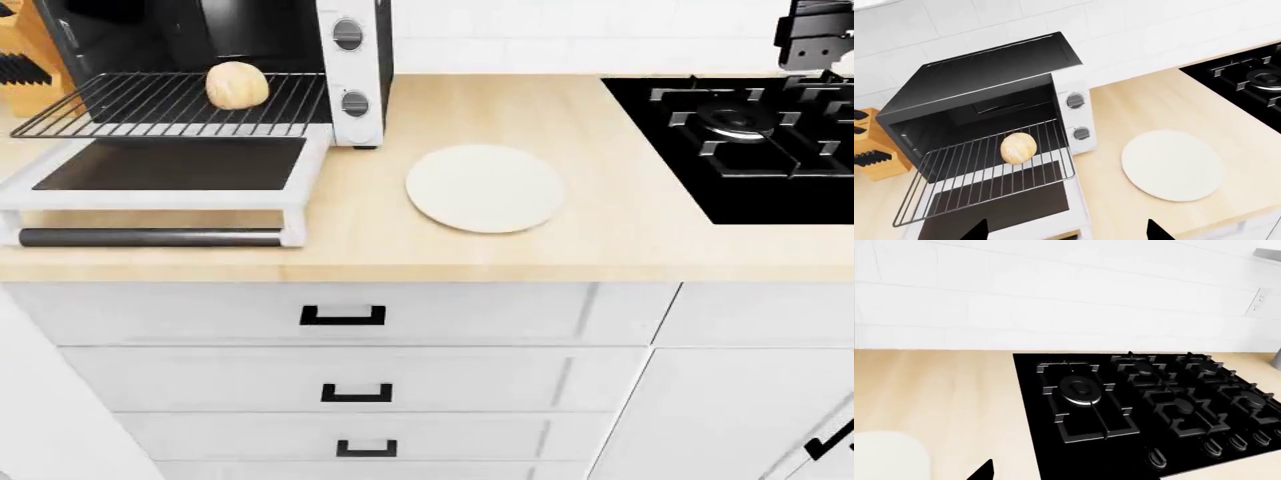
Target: Pick the bread from the rack and place it on the plate on the counter.
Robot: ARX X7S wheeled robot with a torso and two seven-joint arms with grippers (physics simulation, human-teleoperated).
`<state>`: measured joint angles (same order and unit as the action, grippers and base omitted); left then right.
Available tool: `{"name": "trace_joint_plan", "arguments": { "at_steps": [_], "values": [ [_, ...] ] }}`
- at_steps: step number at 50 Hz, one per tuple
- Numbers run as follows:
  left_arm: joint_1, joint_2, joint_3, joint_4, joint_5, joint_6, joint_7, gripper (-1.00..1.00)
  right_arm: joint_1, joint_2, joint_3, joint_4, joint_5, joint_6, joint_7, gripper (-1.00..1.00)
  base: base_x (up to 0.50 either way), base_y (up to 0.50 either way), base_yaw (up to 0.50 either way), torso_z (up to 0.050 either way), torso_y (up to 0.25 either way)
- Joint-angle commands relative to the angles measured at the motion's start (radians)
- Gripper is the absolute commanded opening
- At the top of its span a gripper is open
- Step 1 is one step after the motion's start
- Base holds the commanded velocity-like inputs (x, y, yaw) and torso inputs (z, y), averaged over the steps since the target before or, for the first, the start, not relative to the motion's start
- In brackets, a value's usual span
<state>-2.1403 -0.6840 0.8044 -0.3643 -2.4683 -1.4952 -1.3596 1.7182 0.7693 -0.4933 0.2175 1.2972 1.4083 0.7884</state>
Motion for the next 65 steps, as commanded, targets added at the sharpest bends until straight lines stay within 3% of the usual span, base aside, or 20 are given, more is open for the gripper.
{"name": "trace_joint_plan", "arguments": {
  "at_steps": [1, 34, 65],
  "values": [
    [-0.05, -0.011, 0.057, -0.015, -0.031, 0.009, 0.001, 1.0, 0.011, 0.03, -0.032, 0.017, -0.029, -0.024, -0.03, 1.0, 0.0, 0.0, 0.0, 0.0, 0.0],
    [-0.113, -0.026, 0.145, -0.011, -0.064, 0.015, 0.02, 1.0, -0.009, 0.026, -0.061, 0.042, -0.051, -0.046, 0.008, 1.0, 0.49, 0.0, 0.0, 0.0, 0.0],
    [-0.122, -0.035, 0.176, 0.004, -0.066, 0.03, 0.042, 1.0, -0.018, 0.025, -0.103, 0.052, -0.076, -0.076, -0.031, 1.0, 0.08, -0.01, 0.0, 0.0, 0.001]
  ]
}}
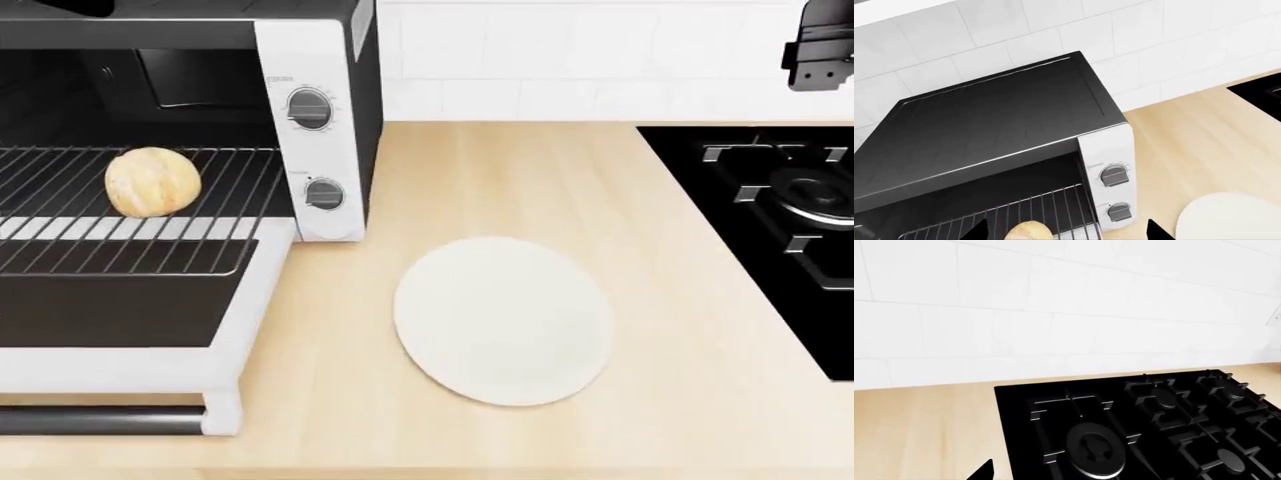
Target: Pick the bread from the rack and place it on the plate on the counter.
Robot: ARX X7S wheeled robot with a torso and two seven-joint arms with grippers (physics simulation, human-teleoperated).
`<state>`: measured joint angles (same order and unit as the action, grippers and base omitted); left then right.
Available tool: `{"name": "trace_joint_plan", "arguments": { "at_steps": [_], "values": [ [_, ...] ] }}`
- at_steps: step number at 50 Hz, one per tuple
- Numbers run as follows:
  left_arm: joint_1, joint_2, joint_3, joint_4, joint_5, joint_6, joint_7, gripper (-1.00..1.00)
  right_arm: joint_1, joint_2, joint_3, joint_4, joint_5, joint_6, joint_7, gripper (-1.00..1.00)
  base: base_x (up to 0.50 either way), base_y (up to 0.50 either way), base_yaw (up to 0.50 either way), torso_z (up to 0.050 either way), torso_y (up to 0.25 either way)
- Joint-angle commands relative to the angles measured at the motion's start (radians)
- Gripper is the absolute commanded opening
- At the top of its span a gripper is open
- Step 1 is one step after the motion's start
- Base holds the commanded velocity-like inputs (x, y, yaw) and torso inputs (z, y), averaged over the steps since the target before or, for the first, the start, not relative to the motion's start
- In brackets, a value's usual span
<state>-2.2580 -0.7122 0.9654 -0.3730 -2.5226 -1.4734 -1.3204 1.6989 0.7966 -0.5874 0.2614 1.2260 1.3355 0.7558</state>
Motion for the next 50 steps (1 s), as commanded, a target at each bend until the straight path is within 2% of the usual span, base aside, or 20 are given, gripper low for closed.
{"name": "trace_joint_plan", "arguments": {
  "at_steps": [1, 4, 13, 17, 18, 20, 21, 23, 39, 50],
  "values": [
    [-0.004, -0.009, 0.02, 0.014, -0.017, 0.011, 0.001, 1.0, 0.001, -0.002, -0.012, 0.007, -0.009, -0.003, 0.004, 1.0, 0.0, 0.0, 0.0, 0.0, 0.0],
    [-0.002, -0.01, 0.022, 0.02, -0.017, 0.014, 0.002, 1.0, -0.001, 0.0, -0.012, 0.003, 0.009, 0.0, -0.033, 1.0, 0.07, 0.0, 0.0, 0.0, 0.0],
    [-0.016, -0.007, 0.032, 0.012, -0.019, 0.008, 0.008, 1.0, -0.015, -0.004, -0.019, 0.012, -0.009, -0.018, -0.006, 1.0, 0.17, 0.0, 0.0, 0.0, 0.0],
    [-0.048, -0.02, 0.075, 0.019, -0.07, 0.043, -0.033, 1.0, -0.011, -0.001, -0.022, 0.015, -0.011, -0.017, -0.011, 1.0, 0.0, 0.0, 0.0, 0.0, 0.0],
    [-0.068, -0.046, 0.162, 0.031, -0.208, 0.115, -0.093, 1.0, -0.013, 0.0, -0.026, 0.014, -0.014, -0.019, -0.015, 1.0, 0.0, 0.0, 0.0, 0.0, 0.0],
    [-0.093, -0.059, 0.242, 0.038, -0.338, 0.114, -0.165, 1.0, -0.017, 0.0, -0.028, 0.015, -0.016, -0.023, -0.017, 1.0, 0.0, 0.0, 0.0, 0.0, 0.0],
    [-0.095, -0.07, 0.276, 0.042, -0.396, 0.123, -0.226, 1.0, -0.02, -0.001, -0.03, 0.016, -0.018, -0.025, -0.016, 1.0, 0.0, 0.0, 0.0, 0.0, 0.0],
    [-0.097, -0.08, 0.316, 0.04, -0.427, 0.132, -0.248, 1.0, -0.023, -0.002, -0.032, 0.015, -0.019, -0.027, -0.017, 1.0, 0.0, 0.0, 0.0, 0.0, 0.0],
    [-0.062, -0.005, 0.308, -0.195, -0.233, 0.071, -0.19, 1.0, -0.056, -0.008, -0.052, 0.023, -0.033, -0.057, -0.035, 1.0, 0.0, 0.0, 0.0, 0.0, 0.0],
    [-0.035, 0.083, 0.227, -0.384, 0.011, -0.011, -0.068, 1.0, -0.069, -0.006, -0.051, 0.029, -0.032, -0.071, -0.04, 1.0, 0.0, 0.0, 0.0, 0.0, 0.0]
  ]
}}
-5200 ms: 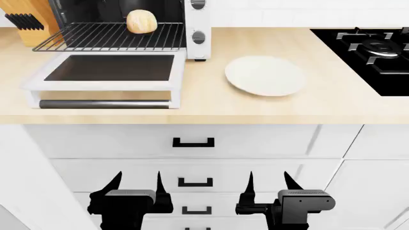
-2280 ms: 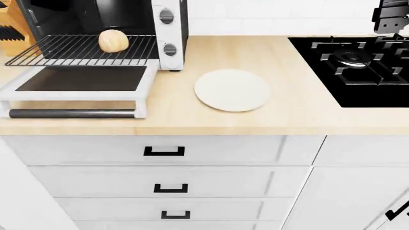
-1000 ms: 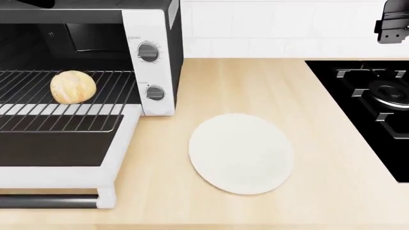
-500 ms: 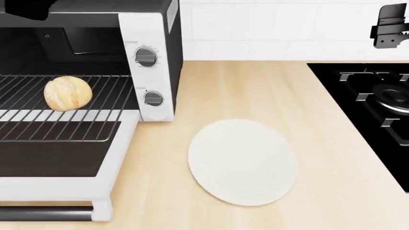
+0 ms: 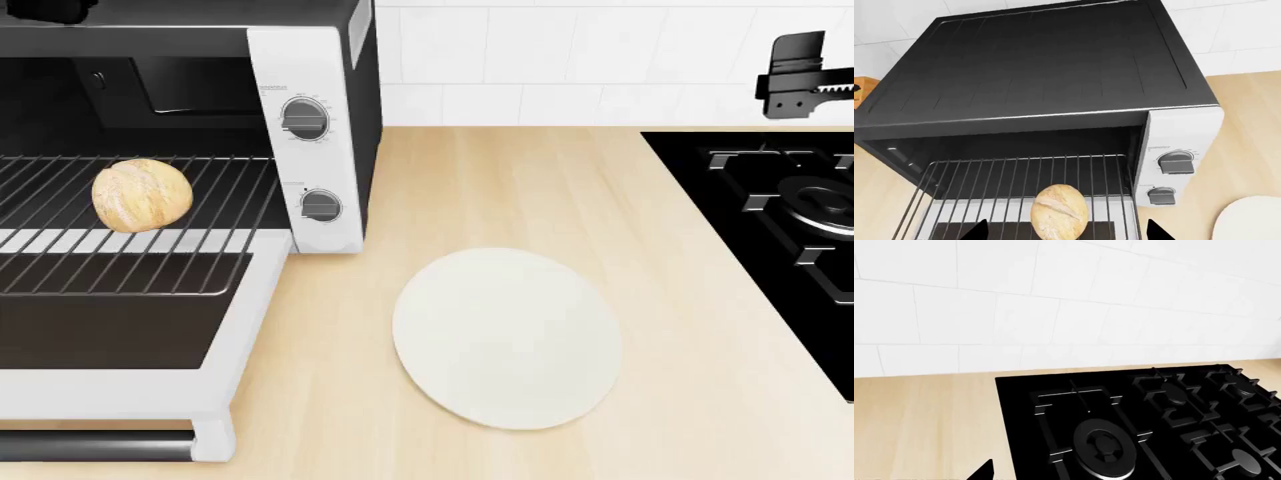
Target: Pick the bread from the rack and place it on the plate on the counter.
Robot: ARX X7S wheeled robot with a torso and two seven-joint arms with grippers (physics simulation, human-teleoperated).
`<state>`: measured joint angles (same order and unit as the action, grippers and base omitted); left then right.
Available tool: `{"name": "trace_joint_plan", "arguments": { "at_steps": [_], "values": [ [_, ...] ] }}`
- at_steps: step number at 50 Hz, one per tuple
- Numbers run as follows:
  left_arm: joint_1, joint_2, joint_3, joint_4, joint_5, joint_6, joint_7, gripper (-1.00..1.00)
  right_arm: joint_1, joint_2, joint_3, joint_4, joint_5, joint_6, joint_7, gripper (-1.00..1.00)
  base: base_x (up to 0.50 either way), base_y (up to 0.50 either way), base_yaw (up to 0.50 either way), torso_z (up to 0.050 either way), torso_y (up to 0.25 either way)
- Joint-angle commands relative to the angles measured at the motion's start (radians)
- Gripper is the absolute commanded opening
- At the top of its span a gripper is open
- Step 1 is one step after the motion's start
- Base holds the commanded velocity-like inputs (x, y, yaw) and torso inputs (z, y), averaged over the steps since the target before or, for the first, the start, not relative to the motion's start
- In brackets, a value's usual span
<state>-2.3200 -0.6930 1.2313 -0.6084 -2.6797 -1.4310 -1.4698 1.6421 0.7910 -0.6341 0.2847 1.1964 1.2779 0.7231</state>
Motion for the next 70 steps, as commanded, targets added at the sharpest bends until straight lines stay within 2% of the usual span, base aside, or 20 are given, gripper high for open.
{"name": "trace_joint_plan", "arguments": {
  "at_steps": [1, 13, 19, 24, 33, 42, 47, 58, 70],
  "values": [
    [0.038, 0.066, -0.044, -0.146, 0.183, -0.049, 0.089, 1.0, -0.013, -0.001, -0.004, 0.005, -0.004, -0.016, -0.009, 1.0, 0.0, 0.0, 0.0, 0.0, 0.0],
    [0.093, 0.093, -0.081, -0.188, 0.37, -0.059, 0.227, 1.0, -0.033, 0.001, -0.006, 0.005, -0.004, -0.033, -0.014, 1.0, 0.0, 0.0, 0.0, 0.0, 0.0],
    [0.121, 0.095, -0.08, -0.172, 0.377, -0.051, 0.249, 1.0, -0.03, -0.002, -0.014, 0.014, -0.012, -0.037, -0.024, 1.0, 0.0, 0.0, 0.0, 0.0, 0.0],
    [0.123, 0.111, -0.085, -0.194, 0.454, -0.049, 0.314, 1.0, -0.033, 0.004, -0.009, 0.007, -0.005, -0.038, -0.022, 1.0, 0.0, 0.0, 0.0, 0.0, 0.0],
    [0.148, 0.109, -0.065, -0.18, 0.416, -0.042, 0.295, 1.0, -0.038, 0.007, -0.012, 0.007, -0.004, -0.038, -0.021, 1.0, 0.0, 0.0, 0.0, 0.0, 0.0],
    [0.177, 0.098, -0.056, -0.172, 0.447, -0.023, 0.312, 1.0, -0.054, 0.01, -0.013, 0.007, -0.005, -0.05, -0.022, 1.0, 0.0, 0.0, 0.0, 0.0, 0.0],
    [0.197, 0.103, -0.056, -0.176, 0.497, -0.015, 0.361, 1.0, -0.06, 0.008, -0.02, 0.012, -0.011, -0.057, -0.028, 1.0, 0.0, 0.0, 0.0, 0.0, 0.0],
    [0.222, 0.094, -0.04, -0.168, 0.45, -0.014, 0.344, 1.0, -0.068, 0.009, -0.026, 0.018, -0.017, -0.066, -0.034, 1.0, 0.0, 0.0, 0.0, 0.0, 0.0],
    [0.258, 0.07, -0.041, -0.137, 0.477, 0.016, 0.364, 1.0, -0.086, 0.015, -0.025, 0.012, -0.012, -0.074, -0.029, 1.0, 0.0, 0.0, 0.0, 0.0, 0.0]
  ]
}}
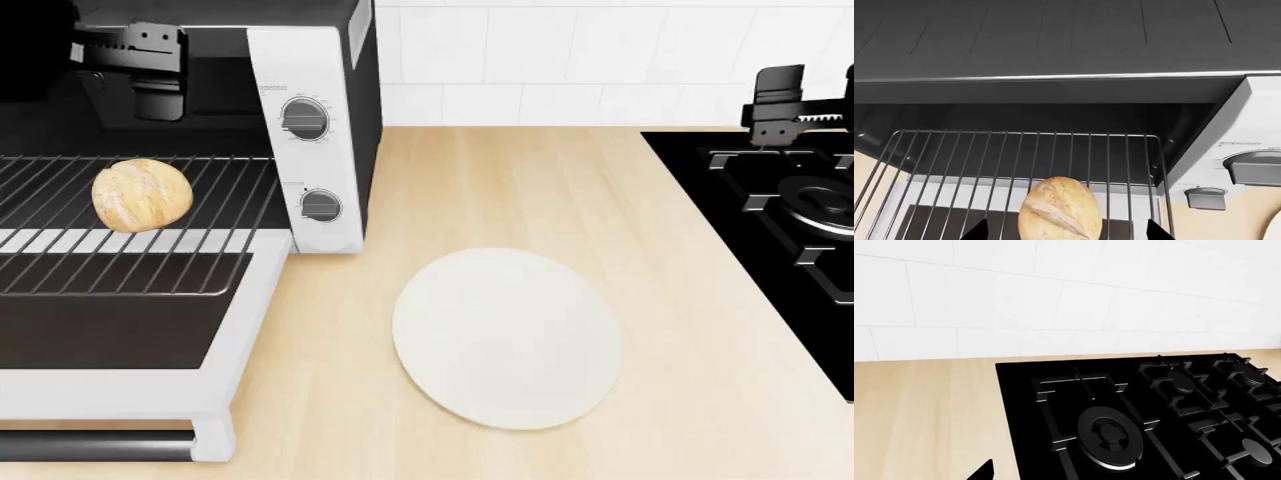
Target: Pick the bread from the rack and place it on the plate on the counter.
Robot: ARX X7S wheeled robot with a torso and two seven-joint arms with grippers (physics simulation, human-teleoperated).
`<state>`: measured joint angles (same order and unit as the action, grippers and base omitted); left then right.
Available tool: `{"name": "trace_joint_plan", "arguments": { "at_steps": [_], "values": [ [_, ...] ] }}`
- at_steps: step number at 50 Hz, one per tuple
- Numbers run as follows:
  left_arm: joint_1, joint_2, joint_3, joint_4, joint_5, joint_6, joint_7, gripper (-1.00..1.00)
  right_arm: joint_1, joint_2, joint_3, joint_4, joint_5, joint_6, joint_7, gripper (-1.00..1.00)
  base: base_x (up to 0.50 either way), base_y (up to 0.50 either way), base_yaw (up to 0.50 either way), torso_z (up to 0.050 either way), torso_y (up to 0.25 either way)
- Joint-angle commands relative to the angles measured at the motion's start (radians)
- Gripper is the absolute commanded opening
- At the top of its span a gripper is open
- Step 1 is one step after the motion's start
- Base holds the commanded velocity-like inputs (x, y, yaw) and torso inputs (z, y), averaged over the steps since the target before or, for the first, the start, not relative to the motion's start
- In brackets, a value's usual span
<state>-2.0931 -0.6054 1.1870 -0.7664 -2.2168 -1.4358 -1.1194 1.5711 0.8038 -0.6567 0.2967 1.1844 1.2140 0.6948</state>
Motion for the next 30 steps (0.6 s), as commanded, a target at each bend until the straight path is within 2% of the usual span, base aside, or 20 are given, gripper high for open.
{"name": "trace_joint_plan", "arguments": {
  "at_steps": [1, 30],
  "values": [
    [0.033, -0.019, 0.004, 0.021, 0.016, 0.022, 0.016, 1.0, -0.016, 0.002, -0.002, 0.0, 0.0, -0.011, -0.001, 1.0, 0.0, 0.0, 0.0, 0.0, 0.0],
    [0.117, -0.026, 0.019, 0.024, 0.169, 0.078, 0.168, 1.0, -0.035, 0.0, -0.014, 0.011, -0.008, -0.03, -0.013, 1.0, 0.0, 0.0, 0.0, 0.0, 0.0]
  ]
}}
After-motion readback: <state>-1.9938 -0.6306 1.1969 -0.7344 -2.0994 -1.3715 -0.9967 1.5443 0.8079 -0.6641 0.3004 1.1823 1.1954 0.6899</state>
